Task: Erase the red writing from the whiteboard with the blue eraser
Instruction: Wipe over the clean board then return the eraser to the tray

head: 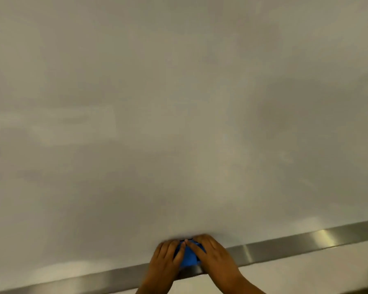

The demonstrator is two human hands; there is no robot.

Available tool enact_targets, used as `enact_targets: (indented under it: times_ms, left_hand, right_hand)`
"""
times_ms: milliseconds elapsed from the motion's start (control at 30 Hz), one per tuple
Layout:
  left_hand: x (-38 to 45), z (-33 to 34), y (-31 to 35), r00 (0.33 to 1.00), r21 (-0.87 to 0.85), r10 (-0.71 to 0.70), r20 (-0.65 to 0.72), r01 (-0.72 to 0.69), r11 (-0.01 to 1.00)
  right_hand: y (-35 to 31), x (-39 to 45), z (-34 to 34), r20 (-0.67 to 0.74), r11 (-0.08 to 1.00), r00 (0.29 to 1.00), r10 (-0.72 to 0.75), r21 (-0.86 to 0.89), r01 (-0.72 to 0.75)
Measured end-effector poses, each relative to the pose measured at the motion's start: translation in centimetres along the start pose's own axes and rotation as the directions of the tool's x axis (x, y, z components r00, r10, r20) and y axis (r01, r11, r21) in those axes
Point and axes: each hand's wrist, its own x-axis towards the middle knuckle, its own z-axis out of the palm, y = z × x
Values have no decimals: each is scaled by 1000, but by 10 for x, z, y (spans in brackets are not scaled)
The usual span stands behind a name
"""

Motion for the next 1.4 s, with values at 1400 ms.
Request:
enact_targets:
  times_ms: [1400]
  left_hand:
    - [-31, -40, 10, 976, 38, -168, 137, 164, 986]
  right_hand:
    - [-25, -24, -7, -315, 910, 931, 188, -302, -285]
